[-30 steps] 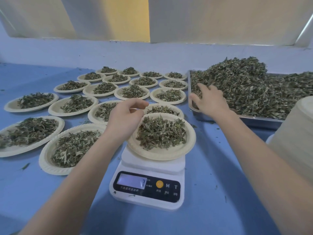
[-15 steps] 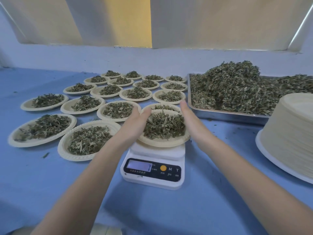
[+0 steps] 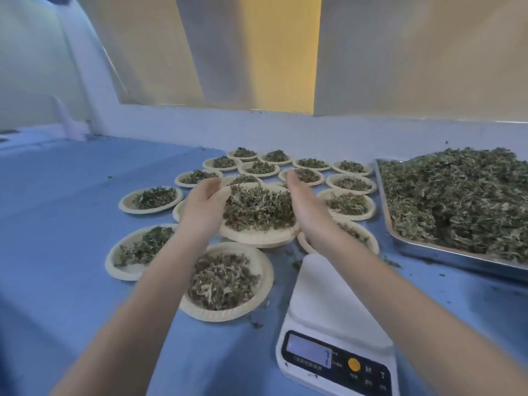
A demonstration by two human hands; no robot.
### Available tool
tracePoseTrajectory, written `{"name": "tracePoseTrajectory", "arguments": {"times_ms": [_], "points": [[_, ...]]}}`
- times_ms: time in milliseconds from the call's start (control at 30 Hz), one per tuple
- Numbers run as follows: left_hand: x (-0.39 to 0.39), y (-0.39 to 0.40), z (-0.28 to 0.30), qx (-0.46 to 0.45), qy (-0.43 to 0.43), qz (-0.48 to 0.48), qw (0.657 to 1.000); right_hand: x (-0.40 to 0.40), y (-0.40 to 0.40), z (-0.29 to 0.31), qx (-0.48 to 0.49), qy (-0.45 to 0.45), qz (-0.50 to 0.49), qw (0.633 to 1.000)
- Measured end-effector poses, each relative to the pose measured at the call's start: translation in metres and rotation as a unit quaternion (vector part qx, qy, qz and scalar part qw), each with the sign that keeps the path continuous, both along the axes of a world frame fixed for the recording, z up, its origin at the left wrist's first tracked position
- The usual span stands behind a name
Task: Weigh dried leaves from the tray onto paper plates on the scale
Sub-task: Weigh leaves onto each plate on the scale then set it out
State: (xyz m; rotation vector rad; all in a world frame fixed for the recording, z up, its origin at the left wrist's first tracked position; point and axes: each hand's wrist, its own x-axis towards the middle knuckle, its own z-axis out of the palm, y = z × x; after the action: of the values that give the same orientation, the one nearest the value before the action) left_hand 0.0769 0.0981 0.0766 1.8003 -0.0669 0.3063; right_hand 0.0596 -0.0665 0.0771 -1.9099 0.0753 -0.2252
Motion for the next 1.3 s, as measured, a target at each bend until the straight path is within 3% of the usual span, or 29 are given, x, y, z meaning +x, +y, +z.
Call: {"name": "tracePoseTrajectory", "arguments": {"times_ms": [267, 433, 733, 833, 967, 1167, 1300], "points": [[0.062, 0.129, 0.012, -0.062, -0.031, 0.179, 0.981, 0.091, 0.126, 0.012, -0.068, -0.006, 0.152, 0.986], [0.077, 0.217, -0.007, -0.051, -0.02, 0.277, 0.959, 0.143, 0.218, -0.003, -0.105, 0.054, 0.261, 0.958], [0.102, 0.279, -0.089, -0.07, 0.052, 0.293, 0.952, 0.194, 0.294, -0.057, -0.181, 0.076, 0.297, 0.934], [0.11, 0.28, -0.105, -0.035, 0.065, 0.297, 0.952, 0.203, 0.298, -0.069, -0.243, 0.046, 0.29, 0.925], [0.114, 0.283, -0.113, 0.038, 0.065, 0.305, 0.949, 0.211, 0.299, -0.081, -0.393, 0.012, 0.285, 0.874], [0.115, 0.278, -0.107, 0.117, 0.094, 0.309, 0.939, 0.211, 0.296, -0.073, -0.4, 0.023, 0.309, 0.862], [0.112, 0.263, -0.084, 0.186, 0.05, 0.313, 0.93, 0.205, 0.286, -0.054, -0.401, 0.017, 0.307, 0.863]]}}
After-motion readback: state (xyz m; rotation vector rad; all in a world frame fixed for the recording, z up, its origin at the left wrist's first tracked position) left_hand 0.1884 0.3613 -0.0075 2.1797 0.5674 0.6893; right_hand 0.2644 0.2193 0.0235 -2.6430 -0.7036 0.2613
